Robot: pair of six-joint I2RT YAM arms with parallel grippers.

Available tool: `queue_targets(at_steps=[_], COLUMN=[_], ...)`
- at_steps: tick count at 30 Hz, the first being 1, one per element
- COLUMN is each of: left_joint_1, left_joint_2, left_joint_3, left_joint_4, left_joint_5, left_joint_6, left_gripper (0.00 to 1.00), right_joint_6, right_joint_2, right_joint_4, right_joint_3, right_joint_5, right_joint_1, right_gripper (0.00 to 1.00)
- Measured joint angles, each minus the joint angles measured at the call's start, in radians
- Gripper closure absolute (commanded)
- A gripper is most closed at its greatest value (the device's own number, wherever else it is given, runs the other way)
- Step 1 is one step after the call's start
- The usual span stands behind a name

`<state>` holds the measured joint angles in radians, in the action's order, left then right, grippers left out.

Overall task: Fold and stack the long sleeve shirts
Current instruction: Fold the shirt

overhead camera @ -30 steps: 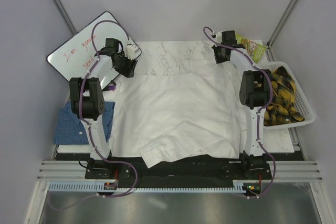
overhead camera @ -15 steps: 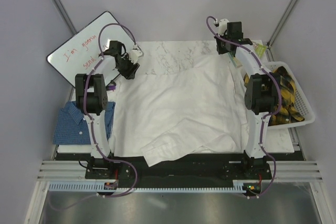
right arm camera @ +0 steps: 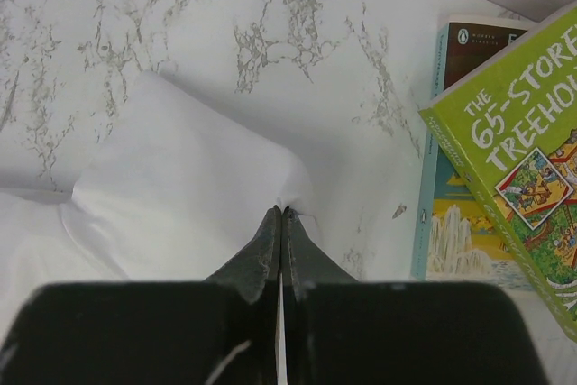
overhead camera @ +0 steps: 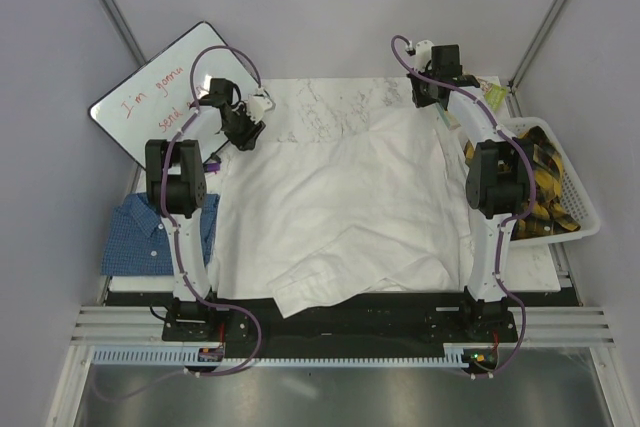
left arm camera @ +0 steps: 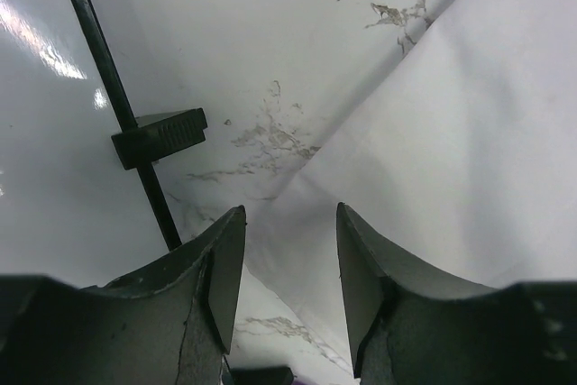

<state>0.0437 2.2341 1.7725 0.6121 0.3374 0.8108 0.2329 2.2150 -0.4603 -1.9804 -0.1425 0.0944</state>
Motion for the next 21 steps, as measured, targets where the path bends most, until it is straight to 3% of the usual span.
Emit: queue_targets(at_steps=[6, 21], left_joint_1=[0.0, 0.002], left_joint_2=[0.028, 0.03], left_joint_3=[0.018, 0.019], left_joint_4=[-0.013, 0.008], left_joint_5=[0.0, 0.028], left_joint_6=[0.018, 0.031], left_gripper=[0.55, 0.94], right_joint_6=[0.008, 0.025], right_joint_2=[0.0, 0.0], right_joint_4=[-0.002, -0.003], right_joint_3=[0.0, 0.003], right_joint_5=[-0.003, -0.011], right_joint_1=[0.0, 0.0], right_gripper=[1.0, 1.0])
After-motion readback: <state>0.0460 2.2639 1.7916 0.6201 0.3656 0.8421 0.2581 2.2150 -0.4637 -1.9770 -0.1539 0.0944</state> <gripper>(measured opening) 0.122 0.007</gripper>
